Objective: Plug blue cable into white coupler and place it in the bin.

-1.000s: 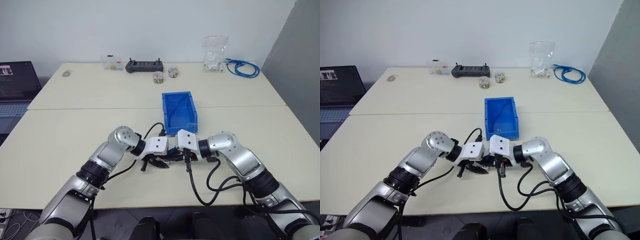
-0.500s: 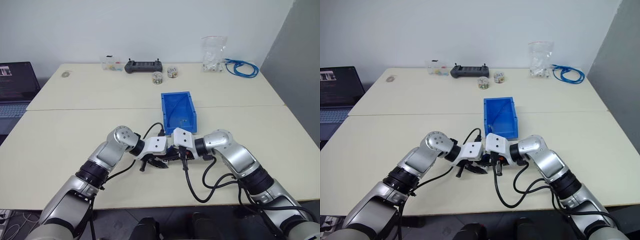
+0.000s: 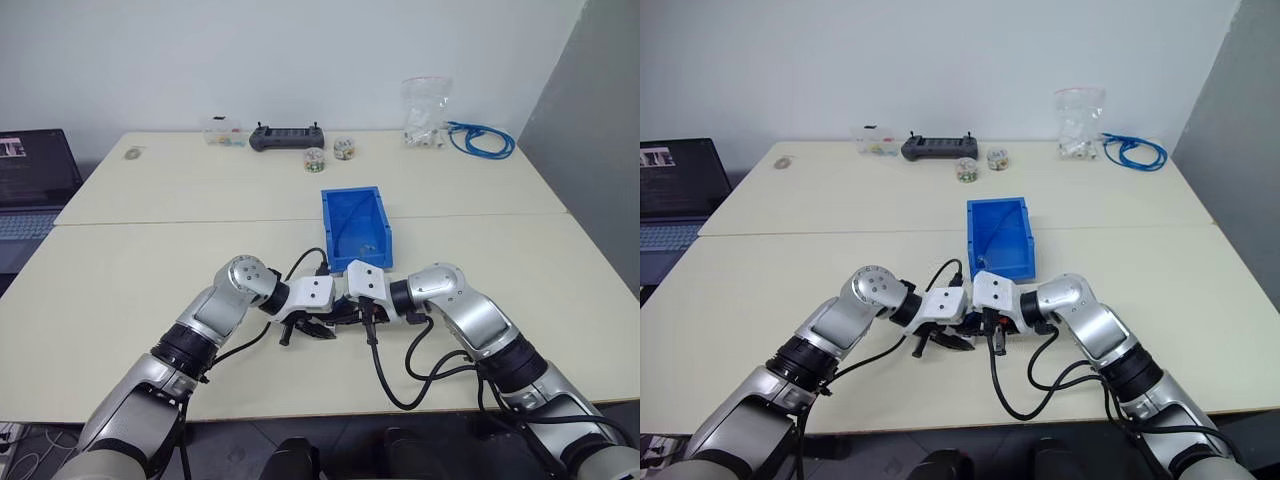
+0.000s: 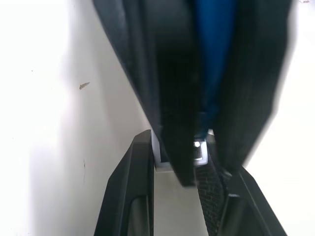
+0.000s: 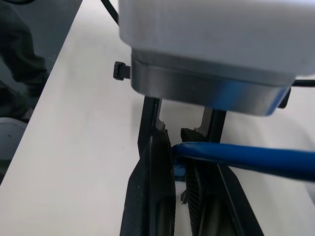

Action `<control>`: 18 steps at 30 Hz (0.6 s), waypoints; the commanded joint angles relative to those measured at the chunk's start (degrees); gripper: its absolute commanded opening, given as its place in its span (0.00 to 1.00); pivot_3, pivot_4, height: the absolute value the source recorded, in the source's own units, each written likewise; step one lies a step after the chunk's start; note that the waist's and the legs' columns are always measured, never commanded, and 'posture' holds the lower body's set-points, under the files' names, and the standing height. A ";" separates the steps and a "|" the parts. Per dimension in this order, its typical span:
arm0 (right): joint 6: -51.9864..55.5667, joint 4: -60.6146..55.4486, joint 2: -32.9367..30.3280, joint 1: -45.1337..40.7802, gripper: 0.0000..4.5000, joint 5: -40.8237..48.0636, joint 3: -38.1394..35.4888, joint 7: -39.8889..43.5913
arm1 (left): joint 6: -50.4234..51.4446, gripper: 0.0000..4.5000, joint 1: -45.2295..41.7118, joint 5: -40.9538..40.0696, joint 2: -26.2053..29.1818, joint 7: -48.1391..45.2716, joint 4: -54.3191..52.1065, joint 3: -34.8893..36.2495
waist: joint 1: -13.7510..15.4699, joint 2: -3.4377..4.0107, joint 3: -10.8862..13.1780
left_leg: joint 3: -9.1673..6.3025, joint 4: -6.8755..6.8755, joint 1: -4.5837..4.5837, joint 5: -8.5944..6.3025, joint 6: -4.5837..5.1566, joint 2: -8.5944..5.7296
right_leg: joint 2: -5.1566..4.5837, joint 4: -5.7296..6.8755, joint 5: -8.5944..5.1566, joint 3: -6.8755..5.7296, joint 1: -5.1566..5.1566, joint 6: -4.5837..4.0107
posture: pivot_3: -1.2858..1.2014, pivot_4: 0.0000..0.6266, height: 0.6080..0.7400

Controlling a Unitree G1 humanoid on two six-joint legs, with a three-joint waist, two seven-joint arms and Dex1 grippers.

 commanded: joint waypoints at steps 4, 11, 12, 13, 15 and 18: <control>3.87 7.23 -1.93 5.08 0.00 -3.57 6.84 2.16 | 0.64 0.18 0.89 1.37 0.62 -0.22 -0.02 -1.23 | 0.00 0.03 -0.19 | -0.03 -0.02 0.02 -0.03 0.04 0.00 | 0.01 -0.02 -0.02 0.00 0.02 0.01 | 0.52 0.24 1.00; 2.33 3.71 -2.06 5.06 0.00 -1.53 2.67 0.67 | -0.14 0.18 1.32 1.54 1.13 0.86 0.32 -0.48 | 0.01 0.02 -0.26 | -0.05 -0.03 0.02 -0.05 0.05 0.00 | 0.01 -0.04 -0.03 -0.01 0.02 0.01 | 0.52 0.24 1.00; 2.33 2.65 -1.84 5.08 0.00 -0.84 1.42 -0.03 | -0.46 0.18 1.55 1.50 1.33 1.18 0.46 -0.19 | 0.02 0.02 -0.26 | -0.05 -0.03 0.02 -0.05 0.05 -0.01 | 0.01 -0.04 -0.03 -0.01 0.02 0.01 | 0.52 0.24 1.00; 2.20 1.77 -1.59 5.12 0.00 -0.20 0.30 -0.57 | -0.50 0.18 1.80 1.34 1.52 1.41 0.48 0.09 | 0.07 0.02 -0.25 | -0.06 -0.03 0.01 -0.05 0.05 -0.01 | 0.00 -0.05 -0.03 0.00 0.03 0.01 | 0.52 0.24 1.00; 2.60 -0.57 -0.97 5.21 0.00 1.50 -2.52 -1.89 | -0.03 0.18 2.44 0.60 2.08 1.39 0.24 0.85 | 0.11 0.03 -0.23 | -0.08 -0.03 -0.01 -0.05 0.05 -0.02 | -0.01 -0.07 -0.04 -0.02 0.02 0.01 | 0.52 0.24 1.00; 4.72 -5.39 -1.41 5.53 0.00 4.55 -6.41 -3.40 | 0.81 0.34 3.39 -0.28 2.83 3.27 0.14 3.13 | 0.09 0.04 0.00 | -0.10 -0.03 -0.06 -0.05 0.05 -0.02 | -0.02 -0.08 -0.04 0.00 0.00 0.01 | 0.52 0.24 1.00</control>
